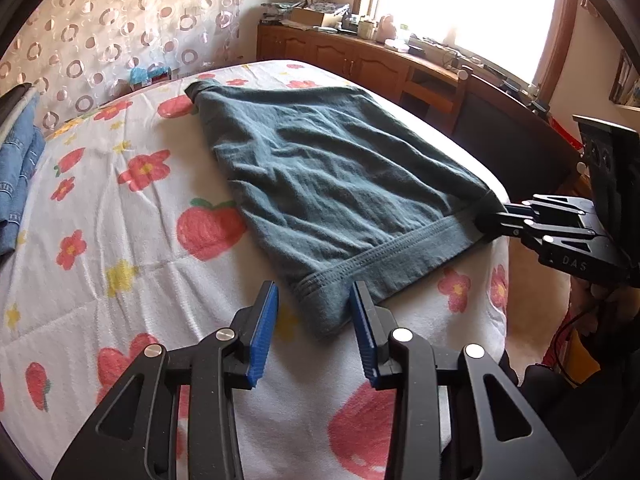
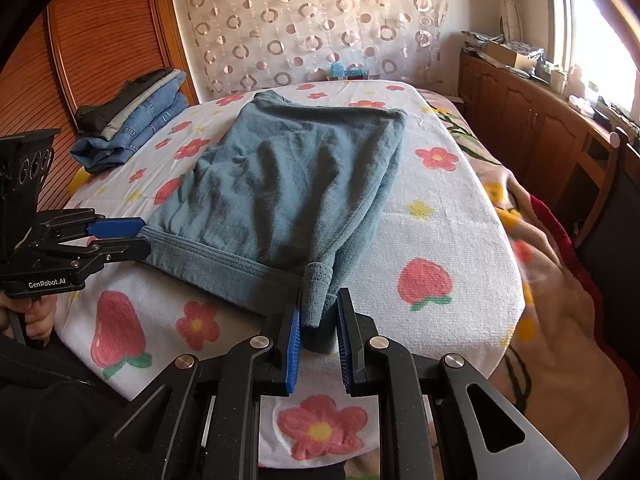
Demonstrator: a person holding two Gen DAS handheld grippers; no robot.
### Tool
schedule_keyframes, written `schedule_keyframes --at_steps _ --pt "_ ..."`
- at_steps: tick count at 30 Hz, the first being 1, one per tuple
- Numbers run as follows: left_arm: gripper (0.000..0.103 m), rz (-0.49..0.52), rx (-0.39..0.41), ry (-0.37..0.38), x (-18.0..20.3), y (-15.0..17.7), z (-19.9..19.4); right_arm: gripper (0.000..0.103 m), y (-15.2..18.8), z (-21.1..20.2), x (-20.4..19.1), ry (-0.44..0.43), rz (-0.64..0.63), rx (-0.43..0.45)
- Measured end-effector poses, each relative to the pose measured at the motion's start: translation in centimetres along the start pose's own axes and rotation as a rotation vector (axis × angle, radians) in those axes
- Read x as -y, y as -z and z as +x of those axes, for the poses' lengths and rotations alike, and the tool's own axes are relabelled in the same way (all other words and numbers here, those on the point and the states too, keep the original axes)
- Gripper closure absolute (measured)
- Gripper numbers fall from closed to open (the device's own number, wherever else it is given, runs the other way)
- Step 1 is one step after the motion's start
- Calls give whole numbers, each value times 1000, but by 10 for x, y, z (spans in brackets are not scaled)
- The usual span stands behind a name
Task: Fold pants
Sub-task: 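Grasp the folded hem with the right gripper while the left gripper pinches it too, then lift the grey-blue shorts by the hem with both grippers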
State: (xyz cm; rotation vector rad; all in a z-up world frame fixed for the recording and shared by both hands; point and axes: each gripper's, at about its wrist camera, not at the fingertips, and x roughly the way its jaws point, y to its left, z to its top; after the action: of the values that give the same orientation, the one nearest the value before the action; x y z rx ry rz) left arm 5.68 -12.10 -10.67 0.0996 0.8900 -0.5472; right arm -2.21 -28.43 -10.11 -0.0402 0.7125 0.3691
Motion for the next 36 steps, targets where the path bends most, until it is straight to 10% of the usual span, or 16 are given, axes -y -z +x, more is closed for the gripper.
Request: schedule_keyframes --at_steps 9,18,36 --pt "65 -2 4 12 2 2 0 83 0 1 3 -11 29 -6" --pt "88 -1 30 44 2 0 -6 91 -1 0 1 -35 13 0" --pt "90 4 291 9 -26 -67 -83 93 -71 -35 -13 -97 -33 219"
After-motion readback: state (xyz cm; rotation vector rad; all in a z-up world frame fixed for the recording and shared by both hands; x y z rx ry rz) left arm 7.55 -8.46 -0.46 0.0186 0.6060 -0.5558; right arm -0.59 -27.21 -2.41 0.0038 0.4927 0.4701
